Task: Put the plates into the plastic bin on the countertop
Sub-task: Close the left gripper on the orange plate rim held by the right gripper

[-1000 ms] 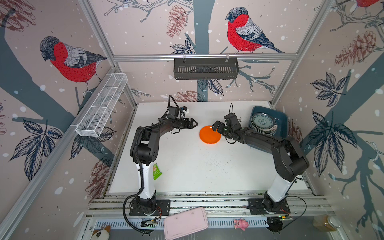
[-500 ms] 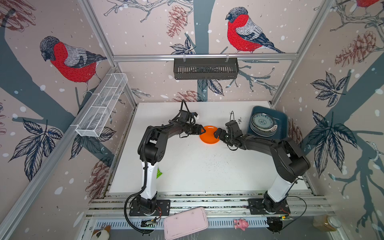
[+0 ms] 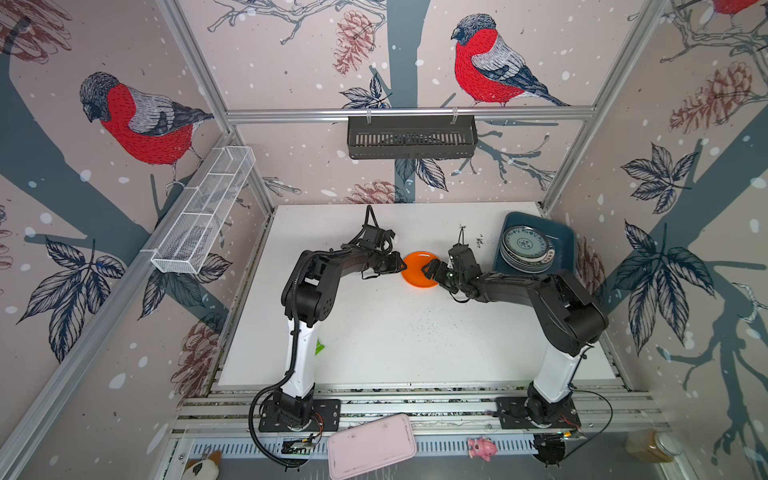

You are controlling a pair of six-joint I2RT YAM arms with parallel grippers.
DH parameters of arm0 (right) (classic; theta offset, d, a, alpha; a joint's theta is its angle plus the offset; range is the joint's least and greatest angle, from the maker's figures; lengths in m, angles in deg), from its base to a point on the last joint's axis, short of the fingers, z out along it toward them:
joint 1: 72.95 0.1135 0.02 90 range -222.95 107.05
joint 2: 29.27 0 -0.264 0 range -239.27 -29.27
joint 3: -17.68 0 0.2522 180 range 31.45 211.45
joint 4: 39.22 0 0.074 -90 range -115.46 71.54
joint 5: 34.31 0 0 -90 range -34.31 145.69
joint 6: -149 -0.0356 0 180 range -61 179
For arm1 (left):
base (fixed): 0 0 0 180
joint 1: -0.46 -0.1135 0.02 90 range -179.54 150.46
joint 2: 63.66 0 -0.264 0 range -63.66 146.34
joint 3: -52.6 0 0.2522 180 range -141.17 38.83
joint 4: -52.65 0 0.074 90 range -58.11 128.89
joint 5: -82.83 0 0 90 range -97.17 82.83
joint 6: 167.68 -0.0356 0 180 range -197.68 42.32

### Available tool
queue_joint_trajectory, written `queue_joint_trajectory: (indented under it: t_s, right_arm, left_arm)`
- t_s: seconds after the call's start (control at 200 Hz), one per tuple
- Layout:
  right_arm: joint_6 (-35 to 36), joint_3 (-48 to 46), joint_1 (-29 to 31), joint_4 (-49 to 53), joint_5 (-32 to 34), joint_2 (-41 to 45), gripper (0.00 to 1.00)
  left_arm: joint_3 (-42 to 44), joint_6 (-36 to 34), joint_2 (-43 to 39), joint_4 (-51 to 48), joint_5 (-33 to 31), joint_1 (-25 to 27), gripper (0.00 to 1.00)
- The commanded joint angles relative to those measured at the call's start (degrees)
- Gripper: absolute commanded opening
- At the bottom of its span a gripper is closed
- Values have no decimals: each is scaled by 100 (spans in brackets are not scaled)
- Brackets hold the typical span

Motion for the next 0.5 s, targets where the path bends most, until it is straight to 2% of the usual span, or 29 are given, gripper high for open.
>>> queue_joint_trajectory:
  t_s: [0.0, 0.06, 0.315, 0.495]
  right_arm:
    - [-44, -136, -49, -49, -64, 114, 87]
    - [-91, -255, -102, -90, -55, 248, 87]
    - [132, -641, -208, 134, 472, 1322, 88]
    - [364, -1083, -466, 348, 598, 2318, 89]
  left_arm:
    - [41, 112, -81, 289, 55, 9, 4]
    - [51, 158, -134, 323, 60, 9, 0]
    - [95, 352, -511, 440, 224, 4, 0]
    - [120, 745, -784, 778, 767, -9, 0]
